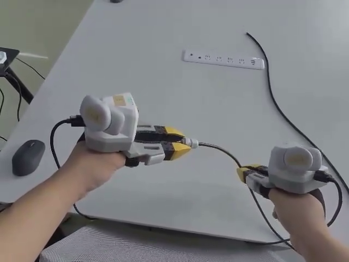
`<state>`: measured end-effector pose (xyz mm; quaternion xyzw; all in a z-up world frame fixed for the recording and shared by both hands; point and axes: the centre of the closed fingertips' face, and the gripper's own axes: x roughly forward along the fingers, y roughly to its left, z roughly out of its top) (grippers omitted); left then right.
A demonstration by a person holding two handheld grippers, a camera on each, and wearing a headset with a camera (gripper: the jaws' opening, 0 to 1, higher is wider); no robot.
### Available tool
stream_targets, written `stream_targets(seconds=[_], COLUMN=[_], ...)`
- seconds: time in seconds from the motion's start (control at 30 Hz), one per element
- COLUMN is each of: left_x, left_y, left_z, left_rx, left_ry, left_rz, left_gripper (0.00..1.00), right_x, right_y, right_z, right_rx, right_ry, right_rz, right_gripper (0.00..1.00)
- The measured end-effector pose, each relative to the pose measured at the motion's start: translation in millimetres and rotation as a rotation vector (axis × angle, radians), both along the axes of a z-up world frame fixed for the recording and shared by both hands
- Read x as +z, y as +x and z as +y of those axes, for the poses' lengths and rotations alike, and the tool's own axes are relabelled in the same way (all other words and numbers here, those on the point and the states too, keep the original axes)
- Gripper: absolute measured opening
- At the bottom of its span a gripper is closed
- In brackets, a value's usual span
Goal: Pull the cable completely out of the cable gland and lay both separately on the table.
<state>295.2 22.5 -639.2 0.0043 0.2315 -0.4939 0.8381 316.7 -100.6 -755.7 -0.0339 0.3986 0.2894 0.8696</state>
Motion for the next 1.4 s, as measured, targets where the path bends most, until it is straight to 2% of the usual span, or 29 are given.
stream_targets(seconds=[0.17, 0.3, 0.37, 0.47, 0.57, 0.7, 0.8, 0.83, 0.97, 1.07, 1.4], left_x=[-0.4, -1.1, -0.7, -0.6, -0.1, 0.3, 0.3, 0.7, 2.1, 2.2, 2.0], left_y=[0.1, 0.9, 1.2, 1.2, 0.6, -0.8, -0.6, -0.8, -1.0, -1.4, -3.0], left_z=[1.5, 3.1, 3.4, 3.3, 2.3, 1.5, 2.3, 2.3, 2.2, 1.9, 0.8], left_rx=[0.002, 0.007, 0.008, 0.009, 0.007, 0.003, 0.005, 0.005, 0.005, 0.005, 0.0], left_ry=[0.005, 0.012, 0.01, 0.009, 0.006, 0.004, 0.004, 0.003, 0.0, -0.004, -0.012], left_rz=[0.001, 0.0, 0.002, 0.002, 0.002, 0.005, 0.007, 0.007, 0.004, 0.005, 0.008], left_gripper=[0.15, 0.15, 0.15, 0.15, 0.15, 0.15, 0.15, 0.15, 0.15, 0.15, 0.15], right_x=[9.0, 28.2, 45.3, 59.1, 73.7, 85.3, 81.9, 83.9, 86.1, 90.5, 88.1], right_y=[-0.5, -1.9, -1.5, -6.5, -8.4, -10.0, -13.2, -12.7, -13.9, -14.6, -19.0], right_z=[7.0, 19.5, 30.3, 44.6, 64.2, 85.8, 94.8, 98.3, 104.6, 110.7, 117.6], right_rx=[0.052, 0.151, 0.227, 0.334, 0.438, 0.52, 0.565, 0.59, 0.63, 0.654, 0.684], right_ry=[-0.016, -0.029, -0.041, -0.082, -0.117, -0.113, -0.133, -0.146, -0.172, -0.163, -0.159], right_rz=[-0.042, -0.116, -0.206, -0.268, -0.351, -0.424, -0.417, -0.446, -0.466, -0.484, -0.484], right_gripper=[0.07, 0.16, 0.16, 0.17, 0.17, 0.14, 0.13, 0.13, 0.12, 0.11, 0.05])
